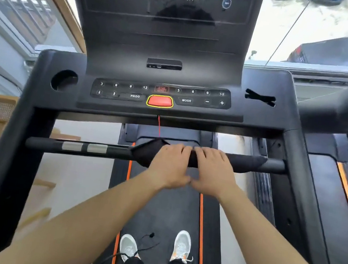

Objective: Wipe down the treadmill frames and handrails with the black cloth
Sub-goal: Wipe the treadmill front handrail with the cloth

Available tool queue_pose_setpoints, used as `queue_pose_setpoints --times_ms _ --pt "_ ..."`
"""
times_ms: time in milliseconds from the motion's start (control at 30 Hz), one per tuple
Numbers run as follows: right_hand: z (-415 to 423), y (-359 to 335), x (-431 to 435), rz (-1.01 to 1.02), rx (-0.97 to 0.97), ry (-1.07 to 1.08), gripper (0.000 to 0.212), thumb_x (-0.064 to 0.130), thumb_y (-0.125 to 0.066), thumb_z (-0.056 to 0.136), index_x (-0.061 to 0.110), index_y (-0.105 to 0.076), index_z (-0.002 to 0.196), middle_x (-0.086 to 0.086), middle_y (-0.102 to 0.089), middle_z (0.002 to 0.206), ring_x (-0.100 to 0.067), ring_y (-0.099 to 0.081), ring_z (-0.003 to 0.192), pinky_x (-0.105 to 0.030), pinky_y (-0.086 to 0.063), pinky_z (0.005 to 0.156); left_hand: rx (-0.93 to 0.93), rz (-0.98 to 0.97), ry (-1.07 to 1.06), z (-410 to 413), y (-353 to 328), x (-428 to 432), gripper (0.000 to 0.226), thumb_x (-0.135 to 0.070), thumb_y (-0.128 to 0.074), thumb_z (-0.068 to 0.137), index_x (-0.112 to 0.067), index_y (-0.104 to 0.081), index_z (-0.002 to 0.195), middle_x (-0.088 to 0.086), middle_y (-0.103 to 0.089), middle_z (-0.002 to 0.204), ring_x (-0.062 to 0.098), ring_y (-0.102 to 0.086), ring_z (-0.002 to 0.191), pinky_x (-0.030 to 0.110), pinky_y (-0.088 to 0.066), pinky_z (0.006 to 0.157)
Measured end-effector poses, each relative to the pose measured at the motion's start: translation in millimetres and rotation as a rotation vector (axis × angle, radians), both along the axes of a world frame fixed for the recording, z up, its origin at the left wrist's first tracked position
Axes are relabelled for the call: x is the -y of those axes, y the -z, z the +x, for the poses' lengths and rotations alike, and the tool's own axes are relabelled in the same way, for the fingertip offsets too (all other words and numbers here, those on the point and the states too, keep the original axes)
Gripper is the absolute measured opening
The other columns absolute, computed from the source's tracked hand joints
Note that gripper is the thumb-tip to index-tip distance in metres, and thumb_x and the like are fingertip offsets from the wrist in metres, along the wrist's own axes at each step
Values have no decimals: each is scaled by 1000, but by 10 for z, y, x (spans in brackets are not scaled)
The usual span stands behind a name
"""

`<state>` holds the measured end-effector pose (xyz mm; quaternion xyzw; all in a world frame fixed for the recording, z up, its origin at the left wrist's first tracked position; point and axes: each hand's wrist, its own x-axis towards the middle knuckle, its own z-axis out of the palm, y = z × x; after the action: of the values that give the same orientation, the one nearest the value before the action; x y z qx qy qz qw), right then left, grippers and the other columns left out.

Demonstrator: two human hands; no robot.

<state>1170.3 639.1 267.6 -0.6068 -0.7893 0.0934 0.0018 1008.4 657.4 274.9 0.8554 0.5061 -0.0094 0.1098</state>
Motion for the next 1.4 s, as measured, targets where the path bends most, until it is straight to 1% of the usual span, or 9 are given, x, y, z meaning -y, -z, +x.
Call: queue_pose_setpoints --times_ms 167,367,500,633,733,1000,1100,1267,1400 --pt "-113 71 -393 -154 178 -46 33 41 -65 75 24 -60 103 2 -67 96 -24 -66 90 -35 -44 70 -227 -78 -38 60 117 -250 31 -31 -66 78 -20 -59 105 1 -67 99 27 -66 90 34 -40 65" --pt "-179 -90 -908 -866 7 -105 26 33 -80 66 21 -67 84 -1 -70 86 -17 -65 72 -36 -58 70 -276 -830 -28 148 17 -807 28 -34 -79 64 -20 -63 83 2 -67 85 21 -64 74 33 -52 61" --pt "-142 -6 -654 -441 148 -136 22 43 -67 70 26 -62 82 6 -65 76 -19 -60 66 -33 -53 64 -261 -456 -36 157 22 -535 18 -33 -68 77 -20 -61 88 -2 -65 84 24 -66 80 32 -43 59" --pt "-160 365 -266 196 112 -34 16 21 -70 67 18 -56 73 0 -60 64 -26 -61 57 -33 -44 51 -247 68 -124 156 261 -155 12 -14 -63 82 -18 -55 91 1 -68 83 26 -67 75 34 -32 58" --pt "-206 424 -238 306 88 0 13 15 -68 66 18 -57 72 -1 -60 63 -27 -61 57 -33 -37 54 -260 186 -116 154 325 -155 17 -14 -69 75 -19 -57 85 0 -65 73 25 -65 65 32 -30 54" --pt "-133 -195 -846 -833 -12 -105 20 31 -78 69 20 -64 77 2 -65 75 -16 -60 64 -29 -48 58 -240 -845 -62 187 -20 -772 24 -33 -79 67 -21 -61 78 1 -67 88 19 -62 74 34 -51 65" --pt "-122 -85 -716 -612 80 -140 22 41 -72 68 24 -62 78 6 -65 74 -17 -62 65 -31 -51 61 -257 -605 -67 188 -1 -597 20 -36 -72 72 -22 -61 81 -2 -65 83 20 -61 70 31 -46 60" --pt "75 374 -240 292 95 -167 30 25 -80 62 16 -59 82 -2 -63 72 -29 -64 64 -35 -43 53 -233 130 -124 207 266 -135 15 -18 -65 80 -18 -57 93 1 -68 81 28 -67 73 34 -34 57" --pt "109 230 -350 70 135 -109 26 33 -74 67 21 -59 84 2 -64 74 -25 -65 67 -33 -48 57 -253 123 -101 249 275 -156 18 -26 -70 76 -21 -60 91 0 -67 78 27 -67 71 34 -39 57"
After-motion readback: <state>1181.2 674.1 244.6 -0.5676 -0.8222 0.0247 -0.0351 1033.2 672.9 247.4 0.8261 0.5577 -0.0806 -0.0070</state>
